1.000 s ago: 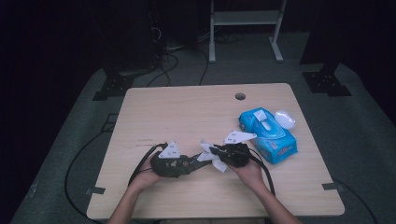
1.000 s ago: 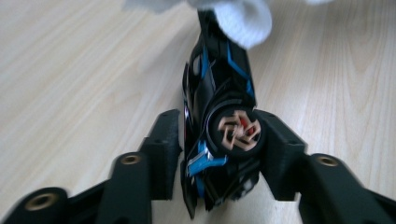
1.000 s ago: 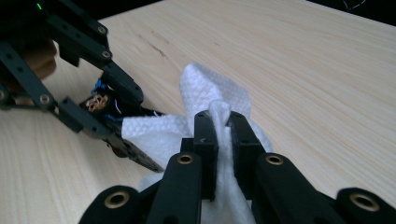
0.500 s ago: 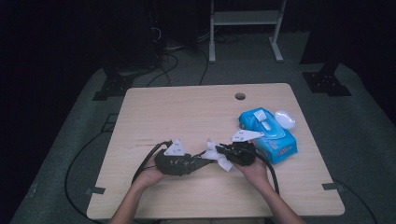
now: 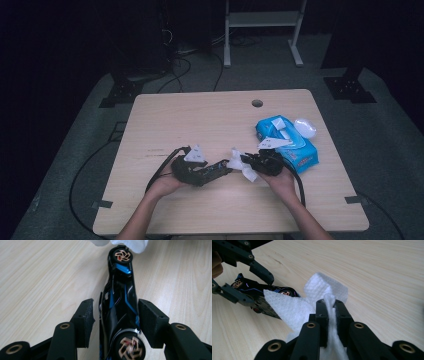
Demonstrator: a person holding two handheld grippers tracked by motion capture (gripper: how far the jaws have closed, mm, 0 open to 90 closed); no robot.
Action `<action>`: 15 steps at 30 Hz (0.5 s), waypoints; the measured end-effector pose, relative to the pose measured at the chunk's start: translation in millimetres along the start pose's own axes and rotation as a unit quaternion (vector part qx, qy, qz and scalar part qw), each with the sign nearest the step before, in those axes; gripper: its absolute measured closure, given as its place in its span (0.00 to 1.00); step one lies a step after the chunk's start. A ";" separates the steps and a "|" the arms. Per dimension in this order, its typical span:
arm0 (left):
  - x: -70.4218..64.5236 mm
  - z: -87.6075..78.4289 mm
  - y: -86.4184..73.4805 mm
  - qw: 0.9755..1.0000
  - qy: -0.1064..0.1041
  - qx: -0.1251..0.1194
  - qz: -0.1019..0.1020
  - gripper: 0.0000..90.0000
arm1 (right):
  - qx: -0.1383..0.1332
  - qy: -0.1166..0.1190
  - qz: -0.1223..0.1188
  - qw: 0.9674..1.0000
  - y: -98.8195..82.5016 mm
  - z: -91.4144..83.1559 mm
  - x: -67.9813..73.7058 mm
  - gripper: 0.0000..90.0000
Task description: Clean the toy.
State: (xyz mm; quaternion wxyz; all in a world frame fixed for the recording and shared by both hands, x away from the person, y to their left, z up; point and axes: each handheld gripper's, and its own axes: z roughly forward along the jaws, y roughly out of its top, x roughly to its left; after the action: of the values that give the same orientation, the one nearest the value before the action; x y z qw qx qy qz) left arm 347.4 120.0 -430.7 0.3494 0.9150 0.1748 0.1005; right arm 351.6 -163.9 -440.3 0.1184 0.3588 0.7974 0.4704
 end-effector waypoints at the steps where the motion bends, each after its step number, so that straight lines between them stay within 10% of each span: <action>1: -0.5 1.2 0.9 1.000 -0.001 0.005 0.002 0.56 | -0.002 0.001 0.004 1.000 -0.9 -0.9 -1.1 0.92; 8: 0.2 -1.1 0.0 1.000 0.000 0.016 0.011 0.66 | -0.017 0.006 0.026 0.999 -2.0 -4.6 -7.0 0.93; 15: 1.8 -7.2 -5.5 1.000 0.004 0.022 0.011 0.66 | -0.032 0.049 0.005 0.998 9.6 6.8 19.8 0.93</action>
State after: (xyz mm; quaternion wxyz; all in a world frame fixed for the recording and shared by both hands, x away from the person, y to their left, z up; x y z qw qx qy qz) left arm 345.5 128.9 -429.0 0.3276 0.9238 0.1683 0.1044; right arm 345.5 -143.0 -432.9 0.0887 0.3352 0.7851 0.5132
